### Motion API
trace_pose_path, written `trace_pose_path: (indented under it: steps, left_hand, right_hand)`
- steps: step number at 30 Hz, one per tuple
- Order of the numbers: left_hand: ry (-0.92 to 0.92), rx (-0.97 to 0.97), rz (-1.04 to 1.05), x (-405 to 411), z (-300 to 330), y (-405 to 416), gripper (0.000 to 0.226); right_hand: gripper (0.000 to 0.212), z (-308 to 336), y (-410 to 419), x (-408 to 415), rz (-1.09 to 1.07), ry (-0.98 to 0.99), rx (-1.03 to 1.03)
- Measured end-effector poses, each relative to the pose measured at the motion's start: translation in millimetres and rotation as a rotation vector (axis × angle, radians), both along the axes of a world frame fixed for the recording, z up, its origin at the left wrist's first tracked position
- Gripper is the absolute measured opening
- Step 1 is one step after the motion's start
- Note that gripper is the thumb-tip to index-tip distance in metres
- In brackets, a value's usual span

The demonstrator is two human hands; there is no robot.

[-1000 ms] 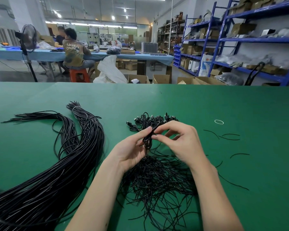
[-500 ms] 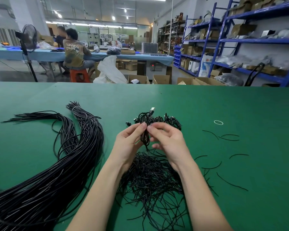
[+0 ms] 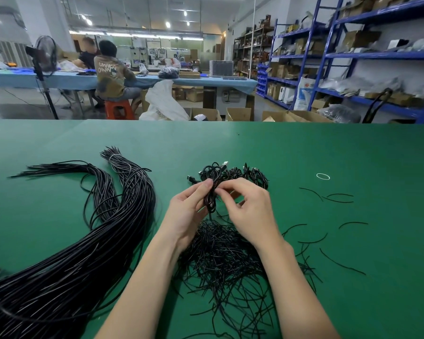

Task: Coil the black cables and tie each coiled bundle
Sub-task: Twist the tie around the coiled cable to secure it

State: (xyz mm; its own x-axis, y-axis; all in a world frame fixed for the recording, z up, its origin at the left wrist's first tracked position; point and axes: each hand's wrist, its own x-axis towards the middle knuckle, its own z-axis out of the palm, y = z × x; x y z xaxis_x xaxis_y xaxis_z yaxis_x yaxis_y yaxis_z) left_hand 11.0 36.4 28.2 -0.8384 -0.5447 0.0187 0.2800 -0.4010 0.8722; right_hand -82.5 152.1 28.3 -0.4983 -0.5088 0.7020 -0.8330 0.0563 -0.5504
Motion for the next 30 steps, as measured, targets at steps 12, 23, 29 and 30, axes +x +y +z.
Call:
trace_pose_path:
  steps: [12, 23, 29, 30]
  left_hand:
    - [-0.042, -0.095, 0.027, 3, -6, -4, 0.027]
    - [0.021, 0.106, 0.035, 2, -6, -13, 0.031]
    - [-0.012, 0.022, 0.022, 0, -5, -8, 0.031]
    - [-0.016, 0.021, 0.051, -1, -6, -8, 0.034]
  right_hand:
    - [0.012, 10, 1, -1, 0.359, -1.257, 0.072]
    - [0.008, -3, 10, -3, 0.209, -0.734, 0.288]
    - [0.013, -7, 7, 3, 0.332, -0.748, 0.269]
    - [0.011, -7, 7, 3, 0.364, -0.772, 0.269]
